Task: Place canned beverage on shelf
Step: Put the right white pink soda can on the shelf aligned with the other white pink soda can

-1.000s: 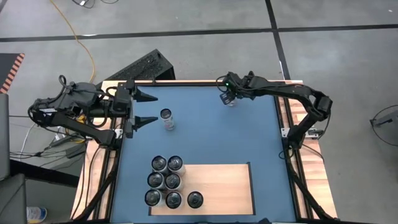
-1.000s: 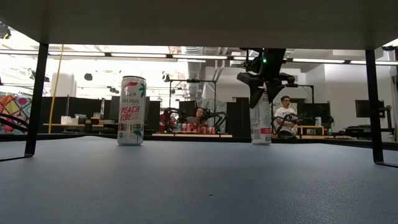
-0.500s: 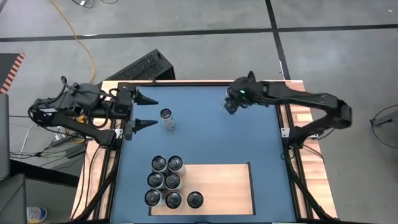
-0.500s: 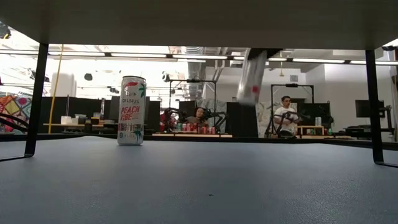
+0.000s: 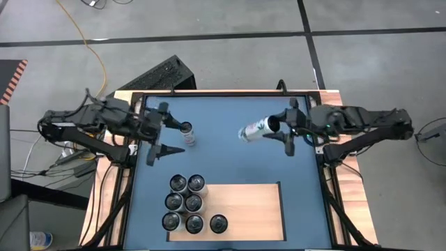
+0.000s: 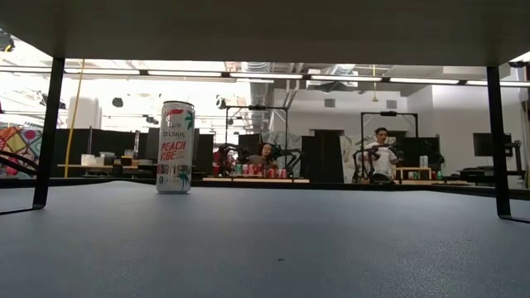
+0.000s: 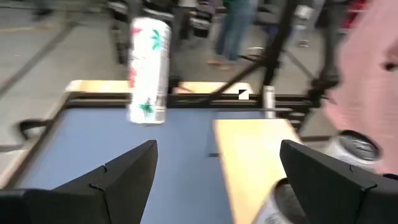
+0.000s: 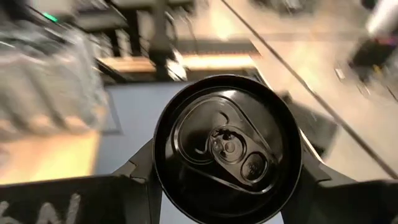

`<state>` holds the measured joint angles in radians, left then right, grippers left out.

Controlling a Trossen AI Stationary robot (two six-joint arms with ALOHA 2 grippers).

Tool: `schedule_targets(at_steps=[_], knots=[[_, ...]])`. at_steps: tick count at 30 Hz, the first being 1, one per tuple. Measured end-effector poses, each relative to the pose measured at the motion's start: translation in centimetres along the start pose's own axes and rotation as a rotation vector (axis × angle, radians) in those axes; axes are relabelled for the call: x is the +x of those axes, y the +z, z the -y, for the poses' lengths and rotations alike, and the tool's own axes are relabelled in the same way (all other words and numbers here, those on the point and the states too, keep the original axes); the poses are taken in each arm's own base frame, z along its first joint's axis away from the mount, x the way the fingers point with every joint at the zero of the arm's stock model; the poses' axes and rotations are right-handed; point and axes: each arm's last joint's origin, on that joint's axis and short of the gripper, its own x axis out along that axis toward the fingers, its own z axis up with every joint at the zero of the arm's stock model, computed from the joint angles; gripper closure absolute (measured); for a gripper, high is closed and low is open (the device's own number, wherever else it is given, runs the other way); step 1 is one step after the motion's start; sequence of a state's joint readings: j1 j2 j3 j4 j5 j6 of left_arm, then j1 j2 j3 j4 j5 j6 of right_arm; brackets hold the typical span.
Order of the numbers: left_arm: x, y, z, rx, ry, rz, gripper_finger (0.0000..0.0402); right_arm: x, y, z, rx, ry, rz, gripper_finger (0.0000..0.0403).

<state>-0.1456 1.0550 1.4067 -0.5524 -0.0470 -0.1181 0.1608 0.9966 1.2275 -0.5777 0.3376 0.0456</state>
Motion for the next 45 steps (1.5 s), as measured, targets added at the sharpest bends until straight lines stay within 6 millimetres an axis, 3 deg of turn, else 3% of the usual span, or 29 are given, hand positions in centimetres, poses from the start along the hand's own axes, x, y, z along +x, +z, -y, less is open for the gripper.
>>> schedule_targets(at_steps=[8,16,22,28,36,45], knots=[[3.8,0.2,0.7,0.03,-0.415,0.014,0.0077,-0.5,4.0,-3.7,-0.225,0.181,0.157,0.0193],[4.1,1.0,-0.1,0.004,-0.453,0.076,0.0077,-0.7,8.7,-8.0,-0.396,0.361,0.27,0.0193],[4.8,1.0,0.0,-0.054,-0.576,0.065,0.0077,1.2,10.2,-11.4,-0.502,0.545,0.283,0.0193],[6.3,1.0,0.4,-0.123,-0.705,0.044,0.0077,3.5,11.6,-14.1,-0.654,0.593,0.329,0.0193],[9.3,0.8,0.7,-0.229,-0.837,0.029,0.0077,5.1,13.2,-15.8,-0.749,0.665,0.335,0.0193],[12.2,-0.4,2.4,-0.304,-0.98,-0.049,0.0077,5.9,14.2,-16.0,-0.854,0.647,0.37,0.0193]])
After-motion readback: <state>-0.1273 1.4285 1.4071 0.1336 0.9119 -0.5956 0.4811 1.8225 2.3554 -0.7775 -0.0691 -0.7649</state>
